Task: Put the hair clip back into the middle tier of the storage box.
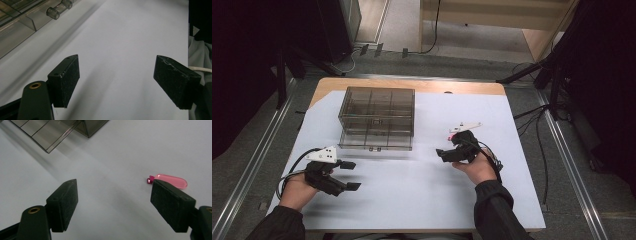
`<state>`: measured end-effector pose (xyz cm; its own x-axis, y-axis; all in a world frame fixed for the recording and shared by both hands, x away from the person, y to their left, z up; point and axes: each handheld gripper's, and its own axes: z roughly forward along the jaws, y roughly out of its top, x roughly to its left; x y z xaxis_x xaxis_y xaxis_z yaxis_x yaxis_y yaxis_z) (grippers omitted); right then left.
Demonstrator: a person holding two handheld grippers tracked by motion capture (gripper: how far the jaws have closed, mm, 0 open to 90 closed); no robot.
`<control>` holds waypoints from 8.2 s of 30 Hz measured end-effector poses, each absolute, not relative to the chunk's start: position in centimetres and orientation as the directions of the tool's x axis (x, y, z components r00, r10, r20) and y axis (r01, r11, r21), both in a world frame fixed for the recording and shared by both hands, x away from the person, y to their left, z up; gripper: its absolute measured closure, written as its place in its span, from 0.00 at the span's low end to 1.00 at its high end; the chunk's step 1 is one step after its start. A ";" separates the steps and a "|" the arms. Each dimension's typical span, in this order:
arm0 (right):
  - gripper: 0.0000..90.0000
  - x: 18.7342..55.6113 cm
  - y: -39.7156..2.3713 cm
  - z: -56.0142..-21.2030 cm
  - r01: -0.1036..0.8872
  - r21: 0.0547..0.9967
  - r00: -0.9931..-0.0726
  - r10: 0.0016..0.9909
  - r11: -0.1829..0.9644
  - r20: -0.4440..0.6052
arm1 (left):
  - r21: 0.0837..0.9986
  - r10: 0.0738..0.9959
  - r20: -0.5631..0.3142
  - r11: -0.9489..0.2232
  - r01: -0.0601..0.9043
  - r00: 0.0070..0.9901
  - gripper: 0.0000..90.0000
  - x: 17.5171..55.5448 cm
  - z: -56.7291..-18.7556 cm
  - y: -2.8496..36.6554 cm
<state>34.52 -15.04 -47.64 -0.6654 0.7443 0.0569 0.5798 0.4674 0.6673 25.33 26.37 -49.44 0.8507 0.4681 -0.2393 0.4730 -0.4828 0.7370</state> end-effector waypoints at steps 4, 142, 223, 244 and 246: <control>0.29 34.6 -14.9 -47.6 0.583 0.666 -0.663 0.746 0.466 0.058 | 0.736 0.467 -0.249 -0.479 0.480 0.848 0.24 25.4 -49.5 26.4; 0.77 44.3 -14.7 -47.1 0.852 0.440 -0.377 0.916 0.285 0.137 | 0.718 0.555 -0.211 -0.470 0.513 0.805 0.24 22.3 -49.7 28.8; 0.86 40.5 -13.0 -45.8 0.733 0.503 -0.562 0.824 0.458 0.069 | 0.729 0.521 -0.211 -0.480 0.488 0.827 0.24 23.8 -49.4 27.8; 0.86 38.4 -12.2 -43.9 0.680 0.568 -0.614 0.783 0.464 0.096 | 0.729 0.500 -0.213 -0.491 0.477 0.840 0.24 24.4 -49.4 27.2; 0.86 38.3 -12.0 -43.7 0.673 0.573 -0.622 0.778 0.469 0.094 | 0.729 0.500 -0.212 -0.491 0.477 0.839 0.24 24.3 -49.4 27.3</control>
